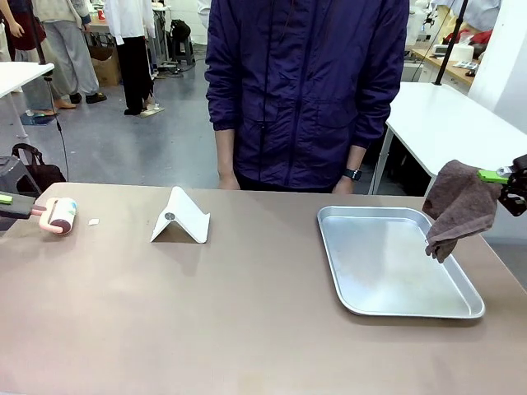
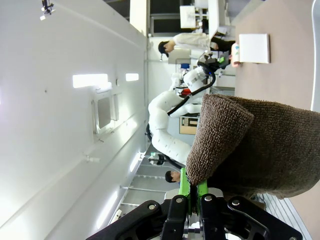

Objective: Clean the surface of the table.
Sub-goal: Clean the area not pointed to by the person.

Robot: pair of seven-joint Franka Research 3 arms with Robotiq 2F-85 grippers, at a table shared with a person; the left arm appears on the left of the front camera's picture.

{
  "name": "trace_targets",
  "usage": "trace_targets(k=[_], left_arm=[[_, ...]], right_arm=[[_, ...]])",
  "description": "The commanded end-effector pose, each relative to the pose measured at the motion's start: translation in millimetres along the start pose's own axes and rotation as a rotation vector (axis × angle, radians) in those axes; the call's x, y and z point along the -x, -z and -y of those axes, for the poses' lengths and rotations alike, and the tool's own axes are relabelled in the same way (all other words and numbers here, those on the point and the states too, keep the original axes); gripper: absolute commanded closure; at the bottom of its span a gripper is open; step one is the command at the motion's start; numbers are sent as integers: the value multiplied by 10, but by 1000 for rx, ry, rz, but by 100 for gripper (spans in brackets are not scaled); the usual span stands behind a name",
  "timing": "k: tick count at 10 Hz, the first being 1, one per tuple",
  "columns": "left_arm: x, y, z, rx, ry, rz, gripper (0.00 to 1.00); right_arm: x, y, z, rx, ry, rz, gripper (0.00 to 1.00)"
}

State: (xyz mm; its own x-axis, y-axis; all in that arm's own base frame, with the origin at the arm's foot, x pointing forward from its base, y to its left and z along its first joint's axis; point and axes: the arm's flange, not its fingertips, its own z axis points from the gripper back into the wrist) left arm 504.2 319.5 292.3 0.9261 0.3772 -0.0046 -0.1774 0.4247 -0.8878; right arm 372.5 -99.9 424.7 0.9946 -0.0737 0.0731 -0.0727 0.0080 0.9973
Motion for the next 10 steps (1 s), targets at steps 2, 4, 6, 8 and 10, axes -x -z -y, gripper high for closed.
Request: trace_targets(k=[2, 4, 6, 8, 10], left_arm=[[113, 55, 75, -48, 62, 16, 78], [130, 181, 43, -88, 81, 15, 78], [149, 356, 41, -99, 102, 1, 78], [173, 537, 113, -116, 102, -34, 78], [83, 782, 246, -134, 103, -44, 78]], right_arm=[[5, -12, -27, 1, -18, -13, 94], [5, -12, -27, 1, -18, -13, 94], [5, -12, -27, 1, -18, -13, 94], [5, -12, -27, 1, -18, -13, 94], [5, -12, -27, 1, -18, -13, 94]])
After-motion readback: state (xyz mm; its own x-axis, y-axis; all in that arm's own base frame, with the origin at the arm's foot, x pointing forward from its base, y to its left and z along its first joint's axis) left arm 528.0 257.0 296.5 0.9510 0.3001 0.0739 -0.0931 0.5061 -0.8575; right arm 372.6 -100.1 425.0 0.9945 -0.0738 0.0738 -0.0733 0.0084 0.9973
